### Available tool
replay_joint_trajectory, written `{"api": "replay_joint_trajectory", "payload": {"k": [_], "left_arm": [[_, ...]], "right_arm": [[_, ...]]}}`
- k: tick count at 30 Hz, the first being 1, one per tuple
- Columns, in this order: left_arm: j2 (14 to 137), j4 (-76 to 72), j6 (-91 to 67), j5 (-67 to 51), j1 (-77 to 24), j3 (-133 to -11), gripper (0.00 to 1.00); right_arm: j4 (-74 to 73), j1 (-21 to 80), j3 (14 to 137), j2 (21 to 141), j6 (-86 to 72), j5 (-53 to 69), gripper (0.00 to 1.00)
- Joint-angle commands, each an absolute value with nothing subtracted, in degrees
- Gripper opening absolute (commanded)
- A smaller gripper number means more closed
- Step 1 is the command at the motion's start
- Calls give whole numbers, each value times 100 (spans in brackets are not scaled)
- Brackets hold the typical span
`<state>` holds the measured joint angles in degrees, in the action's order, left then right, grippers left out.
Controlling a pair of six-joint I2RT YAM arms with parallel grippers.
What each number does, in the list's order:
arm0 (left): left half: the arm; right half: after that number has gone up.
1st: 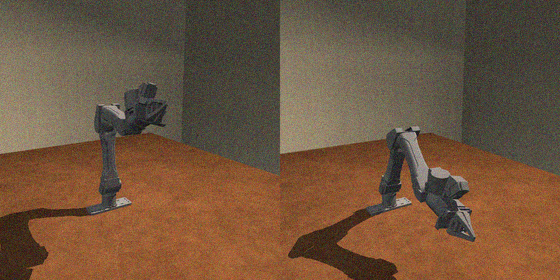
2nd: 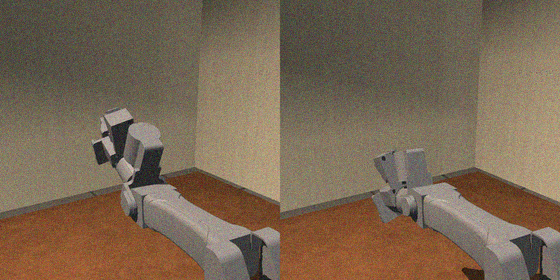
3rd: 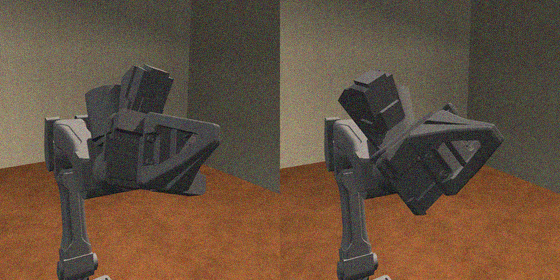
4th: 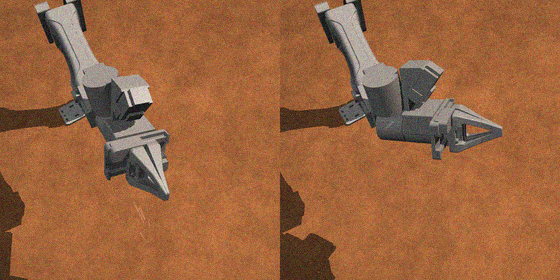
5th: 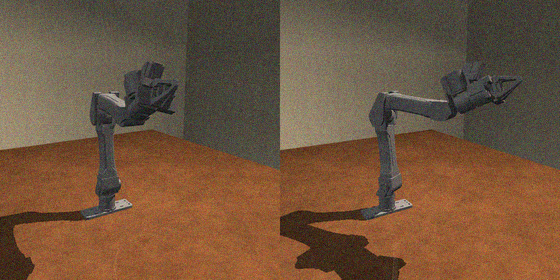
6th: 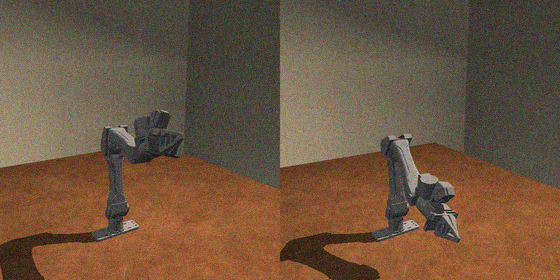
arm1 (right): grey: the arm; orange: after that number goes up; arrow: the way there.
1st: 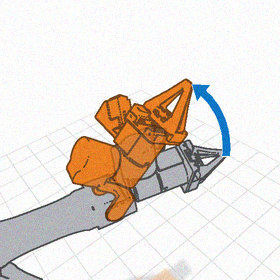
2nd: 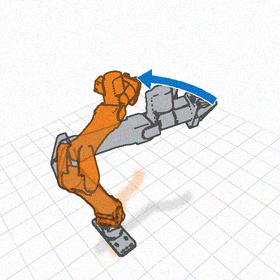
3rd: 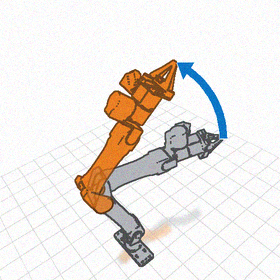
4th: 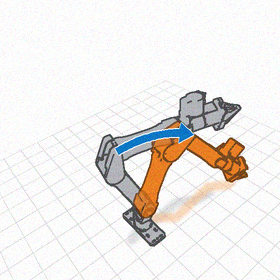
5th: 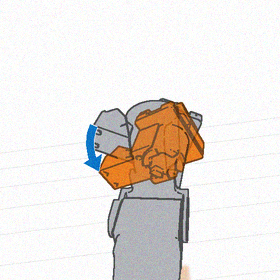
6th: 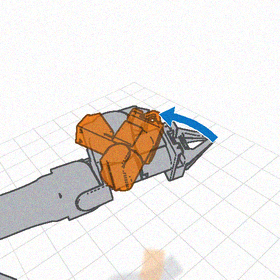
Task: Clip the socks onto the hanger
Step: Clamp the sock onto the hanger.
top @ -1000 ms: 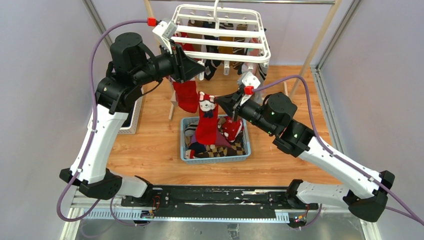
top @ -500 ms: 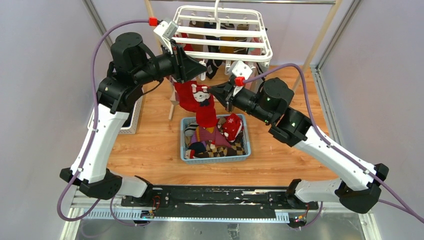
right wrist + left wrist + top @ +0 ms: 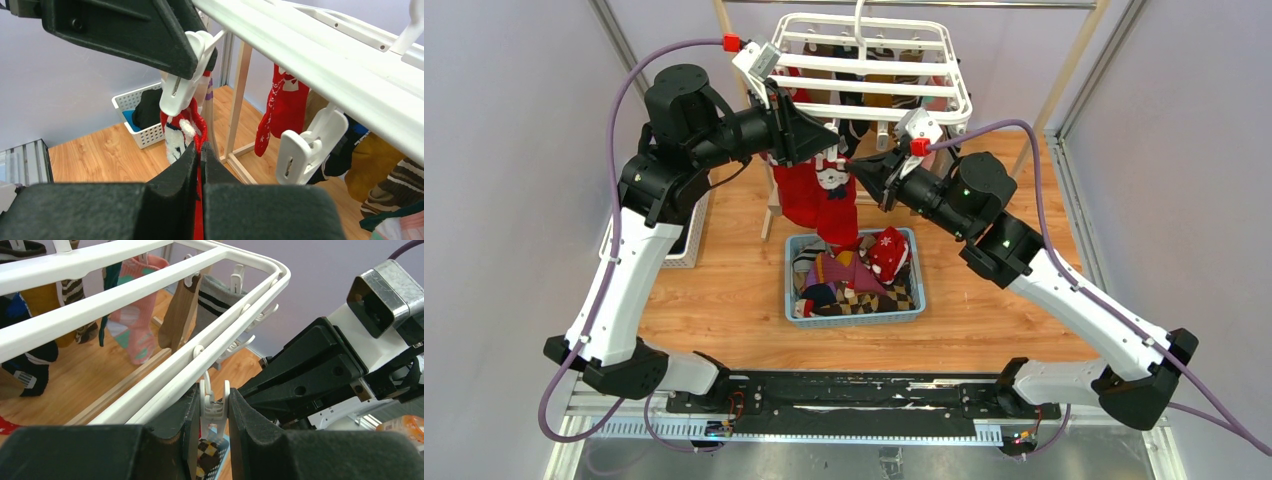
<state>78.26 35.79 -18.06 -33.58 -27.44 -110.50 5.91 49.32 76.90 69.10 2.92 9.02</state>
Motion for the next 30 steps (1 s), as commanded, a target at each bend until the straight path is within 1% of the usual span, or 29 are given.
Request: {"api": "replay_joint_trajectory", "payload": {"k": [1,14,21,30], "left_arm": [[7699,3721,-1901,-3901,-2758,-10995,6],[7731,3735,-1878,-3990,-2759,-11013,6],[7738,3719,-1890,-4043,-2758,-11018,6],[7728,3730,-1860,-4062,-2760,-11013,6]], "right_arm": [[1037,4817,7591,6781,36,1066,0],[1301,4606,7453,6682,-331,1334,0],[1584,4590,7326,6697,-502,1145,0],[2336,4580,7005,6643,-874,522,0]]}}
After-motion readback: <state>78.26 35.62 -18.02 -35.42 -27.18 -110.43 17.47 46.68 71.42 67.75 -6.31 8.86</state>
